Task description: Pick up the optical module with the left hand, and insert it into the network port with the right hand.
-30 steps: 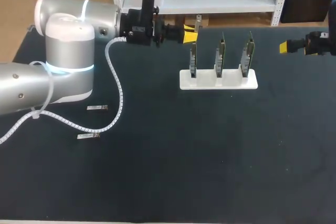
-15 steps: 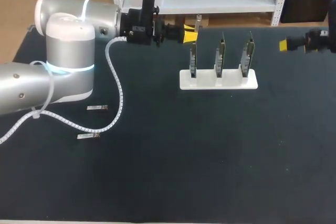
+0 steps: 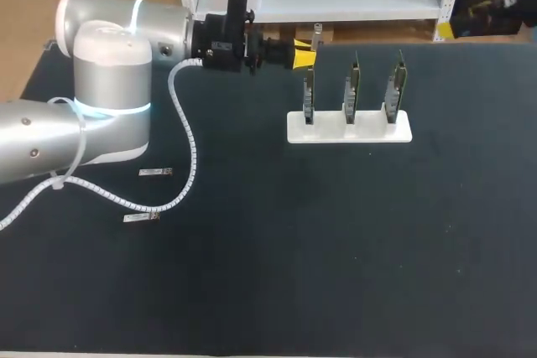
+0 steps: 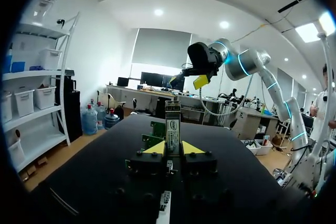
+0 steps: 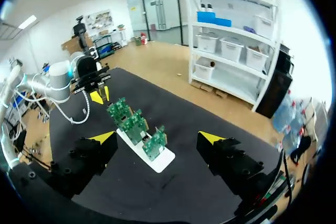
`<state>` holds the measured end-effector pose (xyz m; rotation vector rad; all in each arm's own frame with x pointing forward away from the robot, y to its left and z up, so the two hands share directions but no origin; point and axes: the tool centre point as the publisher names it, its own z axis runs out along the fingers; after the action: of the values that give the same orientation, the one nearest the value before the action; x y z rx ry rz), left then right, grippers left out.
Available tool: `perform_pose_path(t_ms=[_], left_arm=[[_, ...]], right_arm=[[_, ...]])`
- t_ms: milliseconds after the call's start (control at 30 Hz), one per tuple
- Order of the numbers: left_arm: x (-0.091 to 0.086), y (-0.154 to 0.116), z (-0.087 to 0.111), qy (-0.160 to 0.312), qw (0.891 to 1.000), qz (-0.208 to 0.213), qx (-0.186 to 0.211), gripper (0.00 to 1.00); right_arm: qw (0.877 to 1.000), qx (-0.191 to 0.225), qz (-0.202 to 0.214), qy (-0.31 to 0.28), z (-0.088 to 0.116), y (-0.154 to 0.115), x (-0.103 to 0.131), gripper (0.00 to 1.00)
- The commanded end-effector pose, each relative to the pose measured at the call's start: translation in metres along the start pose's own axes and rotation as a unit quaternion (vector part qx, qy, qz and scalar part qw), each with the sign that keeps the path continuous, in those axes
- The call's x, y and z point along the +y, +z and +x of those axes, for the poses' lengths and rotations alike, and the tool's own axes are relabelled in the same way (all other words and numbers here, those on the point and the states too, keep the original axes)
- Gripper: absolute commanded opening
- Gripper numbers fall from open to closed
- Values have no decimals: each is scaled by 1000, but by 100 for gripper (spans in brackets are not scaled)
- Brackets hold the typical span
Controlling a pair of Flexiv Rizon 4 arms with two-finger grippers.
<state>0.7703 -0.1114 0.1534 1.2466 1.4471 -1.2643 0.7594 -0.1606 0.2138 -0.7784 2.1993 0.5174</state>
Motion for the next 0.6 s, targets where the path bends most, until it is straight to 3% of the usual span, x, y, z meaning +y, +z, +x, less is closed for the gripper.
perform_pose_path(t_ms=[33, 400, 533, 600], left_arm=[[2, 1, 0, 0, 1000, 1, 0, 0], [2, 1, 0, 0, 1000, 1, 0, 0], [2, 1, 0, 0, 1000, 1, 0, 0], [2, 1, 0, 0, 1000, 1, 0, 0]], right_arm=[[941, 36, -302, -146, -18, 26, 2, 100], [887, 45, -411, -206, -24, 56, 43, 100], [860, 54, -456, -221, -25, 63, 55, 100], [854, 54, -463, -229, -25, 67, 60, 100]])
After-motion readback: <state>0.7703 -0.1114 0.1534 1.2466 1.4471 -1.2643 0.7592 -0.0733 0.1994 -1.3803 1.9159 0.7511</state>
